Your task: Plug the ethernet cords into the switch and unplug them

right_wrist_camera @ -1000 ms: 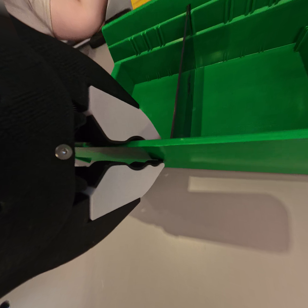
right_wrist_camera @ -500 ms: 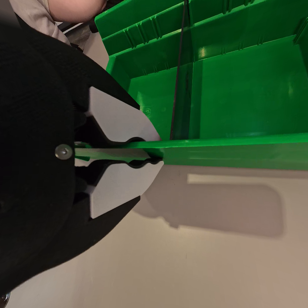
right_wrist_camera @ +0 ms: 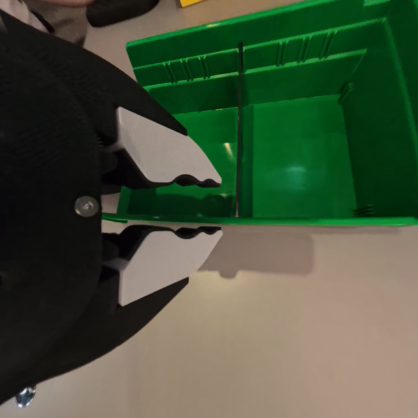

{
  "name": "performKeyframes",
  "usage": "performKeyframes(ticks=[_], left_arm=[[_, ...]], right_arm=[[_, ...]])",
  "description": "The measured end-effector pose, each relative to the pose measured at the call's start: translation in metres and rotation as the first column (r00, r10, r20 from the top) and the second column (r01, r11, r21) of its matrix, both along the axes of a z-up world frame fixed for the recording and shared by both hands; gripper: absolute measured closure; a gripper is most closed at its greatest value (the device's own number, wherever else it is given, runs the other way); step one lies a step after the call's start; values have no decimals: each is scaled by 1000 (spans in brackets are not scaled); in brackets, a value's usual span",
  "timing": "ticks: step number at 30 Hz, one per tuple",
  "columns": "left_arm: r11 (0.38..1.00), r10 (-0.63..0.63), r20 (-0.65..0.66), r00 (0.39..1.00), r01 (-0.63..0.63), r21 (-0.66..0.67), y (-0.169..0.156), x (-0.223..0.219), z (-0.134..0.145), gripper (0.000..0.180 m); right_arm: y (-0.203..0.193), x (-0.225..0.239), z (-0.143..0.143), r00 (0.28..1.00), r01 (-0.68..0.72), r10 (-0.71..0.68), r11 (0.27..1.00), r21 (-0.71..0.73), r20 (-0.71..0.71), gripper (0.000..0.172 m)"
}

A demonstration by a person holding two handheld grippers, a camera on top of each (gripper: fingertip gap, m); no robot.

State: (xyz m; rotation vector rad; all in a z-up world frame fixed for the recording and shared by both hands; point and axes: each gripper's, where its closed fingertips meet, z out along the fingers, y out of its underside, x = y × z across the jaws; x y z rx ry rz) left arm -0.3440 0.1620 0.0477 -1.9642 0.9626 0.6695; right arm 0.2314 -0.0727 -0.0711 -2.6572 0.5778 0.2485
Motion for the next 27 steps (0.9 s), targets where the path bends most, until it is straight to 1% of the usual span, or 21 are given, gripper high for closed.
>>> performKeyframes(ticks=[2, 3, 5, 6, 8, 9, 11, 12, 13, 14, 15, 16, 17, 18, 20, 21, 22, 23, 25, 26, 27], left_arm=[[998, 15, -76, 997, -10, 58, -2, 12, 7, 118], [997, 2, -96, 995, 5, 71, -3, 21, 8, 122], [994, -37, -126, 991, 49, 95, -6, 39, 9, 124], [993, -45, -145, 988, 60, 101, -8, 45, 10, 124], [993, -65, -149, 987, 79, 89, -11, 53, 6, 123], [993, -78, -139, 987, 89, 80, -12, 57, 5, 123], [990, -114, -94, 989, 121, 70, -14, 62, 5, 123], [989, -133, -53, 990, 136, 65, -15, 63, 6, 123], [987, -145, -2, 989, 145, 65, -16, 62, 9, 124], [986, -157, 60, 986, 152, 74, -18, 60, 15, 127], [983, -173, 139, 975, 162, 91, -20, 58, 23, 132], [978, -193, 232, 953, 169, 120, -22, 56, 34, 138], [972, -217, 332, 918, 171, 162, -24, 55, 47, 139], [963, -250, 425, 870, 179, 200, -28, 55, 60, 139], [942, -334, 556, 761, 242, 235, -41, 60, 74, 139], [930, -367, 588, 721, 286, 230, -47, 65, 75, 137], [922, -384, 599, 702, 323, 213, -53, 69, 73, 130], [918, -389, 595, 703, 352, 184, -57, 72, 68, 124], [900, -406, 571, 714, 420, 115, -66, 80, 55, 124], [882, -426, 567, 706, 464, 84, -72, 87, 51, 123], [855, -453, 570, 685, 515, 60, -81, 94, 48, 125]], right_arm=[[5, 5, 24, 995, 5, -14, 997, 83, 98, 138], [8, 7, 40, 988, 1, -23, 990, 140, 152, 138], [16, 10, 77, 959, -21, -59, 959, 281, 275, 137], [20, 10, 99, 937, -48, -84, 930, 364, 338, 137], [27, 5, 145, 875, -136, -146, 841, 524, 462, 137], [28, -1, 166, 840, -193, -179, 784, 590, 513, 133], [31, -22, 199, 792, -322, -215, 649, 689, 572, 121], [32, -35, 210, 787, -370, -222, 575, 730, 575, 113], [34, -48, 221, 794, -406, -229, 489, 772, 563, 101], [35, -62, 231, 808, -437, -221, 396, 808, 546, 93], [35, -75, 240, 824, -458, -202, 312, 833, 529, 93], [36, -85, 245, 843, -460, -177, 254, 851, 508, 93], [38, -94, 248, 863, -449, -149, 213, 868, 483, 93], [39, -102, 250, 877, -444, -116, 179, 878, 467, 95], [39, -117, 256, 877, -463, -82, 116, 878, 473, 103], [38, -121, 260, 866, -482, -99, 93, 871, 490, 107], [36, -126, 264, 849, -510, -120, 71, 857, 515, 113], [34, -131, 268, 826, -546, -137, 52, 836, 547, 119], [30, -136, 274, 788, -589, -190, 41, 807, 585, 121], [28, -141, 276, 777, -608, -187, 27, 793, 602, 122], [26, -148, 277, 767, -627, -165, 7, 779, 620, 127]])
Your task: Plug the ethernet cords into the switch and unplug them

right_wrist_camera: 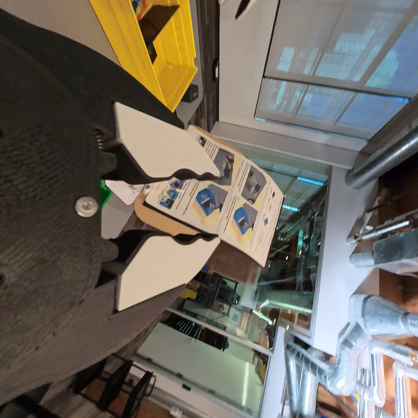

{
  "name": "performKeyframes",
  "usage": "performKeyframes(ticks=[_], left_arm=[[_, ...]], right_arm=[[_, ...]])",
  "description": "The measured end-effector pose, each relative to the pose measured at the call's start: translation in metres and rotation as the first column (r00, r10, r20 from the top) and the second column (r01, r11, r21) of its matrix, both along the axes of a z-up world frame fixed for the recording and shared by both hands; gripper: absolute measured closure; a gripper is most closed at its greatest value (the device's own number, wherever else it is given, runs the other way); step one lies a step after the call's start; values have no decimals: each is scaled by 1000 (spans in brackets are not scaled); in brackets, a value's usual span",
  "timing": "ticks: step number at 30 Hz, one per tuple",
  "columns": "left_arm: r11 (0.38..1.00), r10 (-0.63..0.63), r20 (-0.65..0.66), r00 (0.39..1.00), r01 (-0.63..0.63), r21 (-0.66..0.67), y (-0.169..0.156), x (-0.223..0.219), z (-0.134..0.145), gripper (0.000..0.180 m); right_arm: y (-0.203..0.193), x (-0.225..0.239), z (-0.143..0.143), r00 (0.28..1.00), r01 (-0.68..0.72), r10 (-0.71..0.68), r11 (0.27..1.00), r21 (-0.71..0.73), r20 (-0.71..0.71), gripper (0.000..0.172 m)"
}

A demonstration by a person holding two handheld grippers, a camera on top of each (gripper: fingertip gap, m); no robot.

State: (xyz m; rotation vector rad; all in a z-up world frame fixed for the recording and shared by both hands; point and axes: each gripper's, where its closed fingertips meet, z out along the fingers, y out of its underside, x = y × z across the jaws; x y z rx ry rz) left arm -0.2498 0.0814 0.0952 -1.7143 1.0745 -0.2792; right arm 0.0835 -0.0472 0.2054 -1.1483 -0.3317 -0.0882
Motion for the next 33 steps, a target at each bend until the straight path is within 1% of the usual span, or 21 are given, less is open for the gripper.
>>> performKeyframes(ticks=[3, 5, 8, 10, 11, 13, 14, 15, 17, 20, 21, 22, 23, 25, 26, 27, 28, 29, 30, 31, 33], left_arm=[[980, -188, -1, 982, 187, -74, -35, 16, -10, 133], [957, -275, -44, 960, 269, -109, -59, 10, -27, 136], [962, -274, -198, 941, 262, -81, -76, -22, -63, 136], [953, -298, -337, 893, 299, -52, -90, -45, -92, 137], [944, -322, -395, 860, 323, -68, -98, -56, -109, 140], [942, -335, -463, 821, 309, -135, -108, -73, -137, 138], [944, -330, -489, 807, 294, -151, -109, -79, -148, 138], [949, -314, -513, 799, 286, -135, -108, -83, -154, 138], [956, -283, -537, 795, 279, -91, -103, -86, -160, 140], [961, -267, -556, 787, 257, -98, -96, -90, -171, 145], [961, -267, -570, 777, 256, -101, -94, -92, -175, 147], [959, -276, -582, 765, 262, -110, -94, -93, -179, 156], [953, -296, -591, 750, 272, -132, -96, -94, -183, 163], [949, -313, -612, 727, 272, -163, -97, -98, -187, 164], [950, -308, -617, 724, 271, -156, -96, -99, -187, 164], [951, -302, -620, 724, 273, -144, -94, -100, -185, 164], [952, -296, -620, 726, 276, -131, -93, -101, -183, 164], [953, -292, -619, 729, 277, -124, -92, -103, -182, 163], [954, -287, -618, 732, 274, -118, -91, -105, -181, 162], [957, -279, -616, 737, 269, -111, -90, -107, -180, 161], [961, -261, -622, 738, 256, -100, -87, -112, -183, 158]], right_arm=[[-5, -15, -1, 995, -89, 90, 996, -16, 44, 133], [-4, -20, -9, 989, -124, 130, 990, -72, 75, 135], [1, -18, -21, 984, -88, 105, 988, -125, 144, 135], [5, -18, -29, 978, -74, 103, 985, -156, 184, 135], [6, -19, -32, 975, -78, 110, 983, -168, 194, 135], [9, -24, -35, 971, -105, 142, 976, -190, 194, 135], [10, -29, -36, 967, -137, 176, 970, -202, 185, 135], [9, -35, -38, 960, -181, 219, 960, -213, 173, 135], [7, -46, -34, 948, -250, 281, 948, -196, 151, 135], [1, -57, -29, 928, -327, 350, 929, -173, 128, 135], [0, -59, -29, 924, -340, 363, 925, -171, 124, 135], [-1, -59, -29, 922, -347, 369, 923, -169, 122, 135], [-1, -59, -30, 921, -347, 369, 922, -172, 122, 135], [5, -51, -42, 926, -309, 348, 920, -241, 143, 135], [11, -39, -57, 939, -244, 306, 916, -320, 160, 135], [18, -19, -74, 956, -147, 235, 903, -404, 177, 134], [23, 7, -92, 971, -44, 151, 878, -477, 188, 134], [26, 35, -111, 981, 49, 64, 831, -554, 183, 134], [26, 62, -134, 986, 120, -17, 760, -639, 164, 134], [23, 85, -157, 988, 151, -80, 675, -722, 132, 134], [14, 115, -195, 983, 157, -168, 529, -834, 79, 122]])
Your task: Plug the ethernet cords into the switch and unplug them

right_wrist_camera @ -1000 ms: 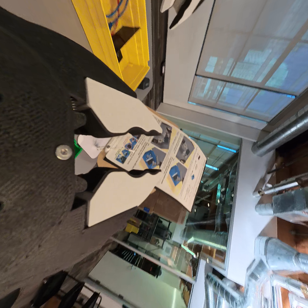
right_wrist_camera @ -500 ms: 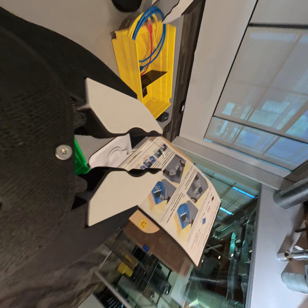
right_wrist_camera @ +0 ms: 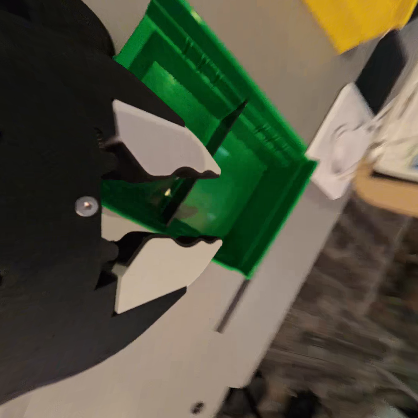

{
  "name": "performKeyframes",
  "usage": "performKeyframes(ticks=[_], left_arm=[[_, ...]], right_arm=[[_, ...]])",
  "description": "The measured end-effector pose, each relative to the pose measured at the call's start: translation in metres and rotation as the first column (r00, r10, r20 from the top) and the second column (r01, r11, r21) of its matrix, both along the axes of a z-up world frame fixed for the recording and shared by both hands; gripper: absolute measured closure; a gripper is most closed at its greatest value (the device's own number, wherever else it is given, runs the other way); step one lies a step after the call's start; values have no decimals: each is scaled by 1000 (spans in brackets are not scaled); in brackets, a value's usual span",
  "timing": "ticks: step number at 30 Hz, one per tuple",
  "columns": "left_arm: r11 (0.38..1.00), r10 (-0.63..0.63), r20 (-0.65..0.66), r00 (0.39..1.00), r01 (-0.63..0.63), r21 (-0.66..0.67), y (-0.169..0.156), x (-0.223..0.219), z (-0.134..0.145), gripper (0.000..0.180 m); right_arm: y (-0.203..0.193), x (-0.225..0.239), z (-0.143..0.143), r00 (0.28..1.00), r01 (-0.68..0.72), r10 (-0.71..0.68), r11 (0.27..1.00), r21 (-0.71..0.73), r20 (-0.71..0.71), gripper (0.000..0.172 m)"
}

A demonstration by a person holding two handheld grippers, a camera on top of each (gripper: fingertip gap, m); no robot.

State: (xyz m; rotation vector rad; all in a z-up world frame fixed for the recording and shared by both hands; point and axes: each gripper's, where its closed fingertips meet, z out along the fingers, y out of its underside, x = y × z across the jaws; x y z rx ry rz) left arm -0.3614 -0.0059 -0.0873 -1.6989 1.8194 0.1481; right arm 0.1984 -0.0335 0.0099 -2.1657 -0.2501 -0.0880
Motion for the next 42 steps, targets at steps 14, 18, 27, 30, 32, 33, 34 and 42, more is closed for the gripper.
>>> performKeyframes(ticks=[14, 18, 27, 30, 32, 33, 34, 42], left_arm=[[997, 30, -37, 999, -27, 65, 13, -9, 1, 161], [995, 68, -26, 997, -66, 68, 20, -19, 4, 165], [994, 77, -21, 997, -75, 73, 27, -23, 0, 165], [992, 101, -22, 995, -99, 83, 35, -26, 1, 166], [990, 115, -22, 993, -113, 87, 38, -30, 2, 166], [989, 119, -19, 993, -117, 88, 40, -31, 2, 166], [988, 126, -12, 992, -124, 89, 42, -33, 3, 166], [986, 136, -16, 991, -133, 103, 42, -37, -1, 166]], right_arm=[[-58, 29, -118, 873, 81, -327, 829, -554, -363, 157], [-59, 33, -118, 849, 105, -366, 824, -557, -380, 157], [-61, 29, -118, 852, 80, -351, 820, -567, -389, 156], [-62, 28, -118, 850, 73, -348, 821, -566, -395, 155], [-62, 28, -119, 849, 70, -346, 822, -565, -398, 155], [-62, 28, -119, 849, 68, -344, 823, -564, -400, 155], [-62, 28, -119, 848, 67, -344, 824, -563, -404, 155], [-63, 32, -119, 809, 88, -395, 814, -574, -436, 156]])
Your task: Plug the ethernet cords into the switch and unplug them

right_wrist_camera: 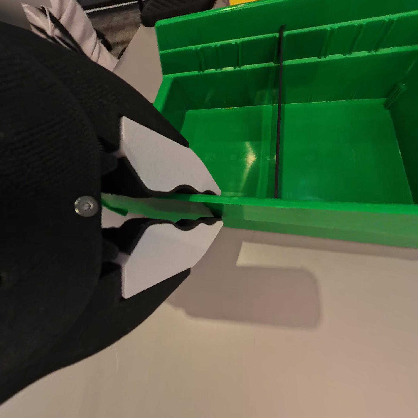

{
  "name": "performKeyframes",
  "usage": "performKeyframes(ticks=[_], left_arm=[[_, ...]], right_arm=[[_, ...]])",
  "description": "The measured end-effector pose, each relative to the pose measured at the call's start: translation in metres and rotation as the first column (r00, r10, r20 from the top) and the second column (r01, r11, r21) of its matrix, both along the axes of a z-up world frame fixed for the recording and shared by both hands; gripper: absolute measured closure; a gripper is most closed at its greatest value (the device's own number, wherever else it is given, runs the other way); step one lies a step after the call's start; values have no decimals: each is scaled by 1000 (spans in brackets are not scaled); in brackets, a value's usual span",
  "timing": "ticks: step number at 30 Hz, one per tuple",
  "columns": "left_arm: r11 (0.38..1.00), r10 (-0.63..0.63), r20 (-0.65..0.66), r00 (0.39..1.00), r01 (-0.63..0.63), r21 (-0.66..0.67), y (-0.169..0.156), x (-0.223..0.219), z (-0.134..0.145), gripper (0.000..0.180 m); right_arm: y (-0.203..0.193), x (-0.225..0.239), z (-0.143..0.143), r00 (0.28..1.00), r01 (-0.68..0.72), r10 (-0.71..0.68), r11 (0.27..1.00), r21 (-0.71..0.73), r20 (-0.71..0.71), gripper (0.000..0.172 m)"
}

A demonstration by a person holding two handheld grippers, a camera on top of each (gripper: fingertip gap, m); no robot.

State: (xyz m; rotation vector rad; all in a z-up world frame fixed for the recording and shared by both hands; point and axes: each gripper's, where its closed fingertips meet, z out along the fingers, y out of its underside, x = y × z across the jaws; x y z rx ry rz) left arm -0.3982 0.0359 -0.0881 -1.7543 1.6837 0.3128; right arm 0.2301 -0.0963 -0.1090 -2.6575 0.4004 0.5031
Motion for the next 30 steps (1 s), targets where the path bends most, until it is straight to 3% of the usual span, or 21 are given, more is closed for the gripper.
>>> performKeyframes(ticks=[5, 13, 30], left_arm=[[1000, 24, 58, 998, -23, -10, -2, 3, 12, 173], [999, 52, 37, 998, -52, 8, 4, 7, 23, 174], [999, 35, -52, 998, -36, -9, -2, 6, 7, 173]], right_arm=[[-8, 12, -1, 996, 91, -92, 996, -13, -3, 158], [-16, 2, -1, 998, 58, -59, 998, -38, -23, 156], [-14, 7, 0, 970, 211, -217, 975, -62, -110, 153]])
